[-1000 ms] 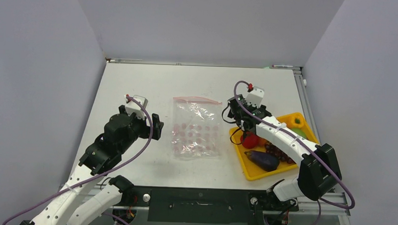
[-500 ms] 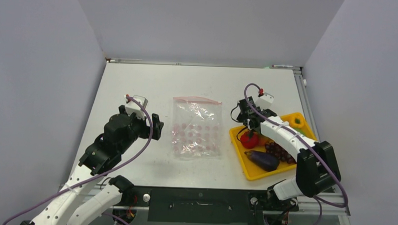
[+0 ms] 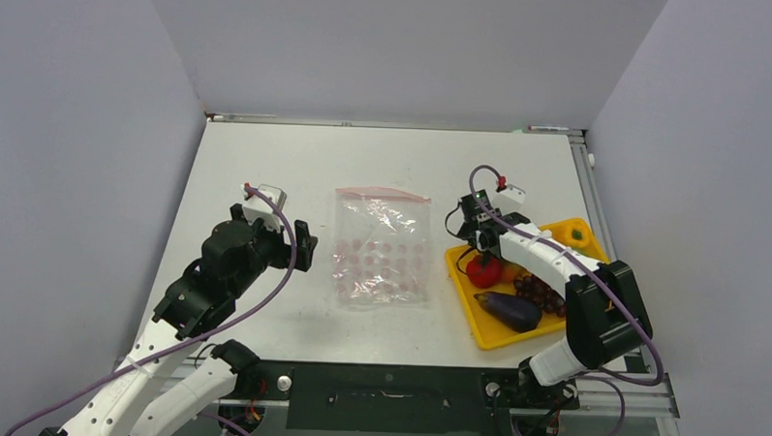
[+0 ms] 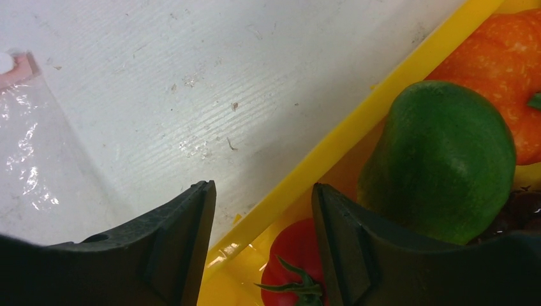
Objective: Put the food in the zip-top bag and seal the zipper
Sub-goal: Adjust the bin at the center of the board, then move the zipper food storage bag to the center of the board.
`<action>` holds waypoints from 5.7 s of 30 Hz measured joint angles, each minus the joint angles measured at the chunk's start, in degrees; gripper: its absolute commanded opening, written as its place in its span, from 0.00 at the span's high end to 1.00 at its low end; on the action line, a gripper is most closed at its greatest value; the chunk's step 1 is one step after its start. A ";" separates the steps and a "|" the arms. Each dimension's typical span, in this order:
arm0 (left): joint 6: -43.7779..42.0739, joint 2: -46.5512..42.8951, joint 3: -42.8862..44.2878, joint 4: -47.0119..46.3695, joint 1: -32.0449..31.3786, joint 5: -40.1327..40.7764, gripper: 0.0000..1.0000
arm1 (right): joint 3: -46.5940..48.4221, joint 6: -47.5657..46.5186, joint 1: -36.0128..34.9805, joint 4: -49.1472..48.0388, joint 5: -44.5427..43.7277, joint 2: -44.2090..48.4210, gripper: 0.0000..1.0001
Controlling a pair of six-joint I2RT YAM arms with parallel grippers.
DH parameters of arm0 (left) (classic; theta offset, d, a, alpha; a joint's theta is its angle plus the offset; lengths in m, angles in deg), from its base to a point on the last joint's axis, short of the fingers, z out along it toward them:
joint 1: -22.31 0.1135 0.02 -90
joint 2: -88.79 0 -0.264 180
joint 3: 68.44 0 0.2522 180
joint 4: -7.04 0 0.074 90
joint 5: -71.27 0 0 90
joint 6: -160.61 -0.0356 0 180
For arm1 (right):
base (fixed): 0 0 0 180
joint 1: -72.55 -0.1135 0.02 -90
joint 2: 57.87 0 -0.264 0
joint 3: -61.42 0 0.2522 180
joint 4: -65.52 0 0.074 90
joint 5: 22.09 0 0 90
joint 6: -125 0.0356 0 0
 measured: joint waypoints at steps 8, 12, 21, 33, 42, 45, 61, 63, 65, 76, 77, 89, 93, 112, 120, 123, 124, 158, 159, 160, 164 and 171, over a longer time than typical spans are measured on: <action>0.00 0.00 0.00 0.00 0.00 -0.17 0.04 | -1.22 -0.09 0.26 -1.44 0.98 -0.98 0.58; 0.00 0.00 0.00 0.00 0.00 -0.17 0.04 | -1.53 0.26 0.26 -2.03 0.96 -1.03 0.67; 0.00 0.02 0.00 0.00 0.00 -0.20 0.04 | -2.21 -1.70 0.37 -5.03 2.12 -1.01 0.88; 0.00 0.13 0.00 0.02 0.00 -0.20 0.04 | -3.78 -9.75 0.24 -6.80 7.65 1.01 0.95; 0.00 0.13 0.00 0.02 0.00 -0.20 0.04 | -4.00 -18.08 -2.10 -7.41 11.63 1.62 0.95; 0.00 0.13 0.00 0.00 0.00 -0.20 0.04 | -3.98 -20.83 -3.80 -7.43 12.46 1.66 0.95; 0.00 -0.04 0.00 0.00 0.00 -0.20 0.04 | -1.14 -28.81 -12.20 -2.34 11.52 1.20 0.95; 0.00 -0.07 0.00 0.02 0.00 -0.17 0.04 | -0.92 -29.09 -12.33 -1.53 11.04 1.18 0.95; 0.00 -0.09 0.00 0.02 0.00 -0.17 0.04 | -0.72 -29.24 -12.52 -0.63 10.58 1.18 0.89; 0.00 -0.24 0.00 0.02 0.00 -0.22 0.04 | 5.53 -30.95 -13.29 1.73 8.79 1.18 0.38; 0.00 -0.24 0.00 0.02 0.00 -0.22 0.04 | 6.69 -30.97 -13.40 1.77 8.76 1.18 0.37; 0.00 -0.68 0.00 0.00 0.00 -0.22 0.04 | 17.88 -30.95 -13.68 0.26 10.34 -2.89 0.11; 0.04 -0.74 0.00 0.02 0.00 -0.22 0.04 | 21.00 -30.71 -13.70 -0.96 12.31 -8.55 0.00; 0.11 -0.66 0.00 0.02 0.00 -0.17 0.04 | 29.14 -29.11 -10.25 -4.94 20.46 -24.39 0.10; 0.11 -0.44 0.00 0.02 0.00 -0.17 0.04 | 31.52 -29.03 -9.27 -6.12 21.51 -28.48 0.08; 0.11 -0.31 0.00 0.02 0.00 -0.17 0.04 | 31.58 -29.03 -9.27 -6.12 21.84 -29.53 0.04; 0.11 -0.28 0.00 0.02 0.00 -0.17 0.04 | 31.61 -29.03 -9.27 -6.12 21.88 -29.81 0.02; 0.15 0.46 0.00 0.02 0.00 -0.26 0.04 | 25.51 -28.30 -10.05 -8.26 22.60 -27.47 0.95; 0.17 0.63 0.00 0.00 0.00 -0.37 0.04 | 24.63 -27.89 -10.32 -8.46 22.40 -26.53 0.95; 0.28 0.85 0.00 0.02 0.00 -0.44 0.04 | 23.71 -27.50 -10.62 -8.68 22.21 -25.55 0.95; 1.46 1.99 0.13 0.00 0.00 -1.05 0.04 | 20.00 -25.90 -11.93 -10.14 21.16 -21.27 0.95; 5.62 5.84 3.32 0.07 0.00 -2.45 0.04 | 13.38 -23.10 -14.08 -12.79 18.62 -14.19 0.95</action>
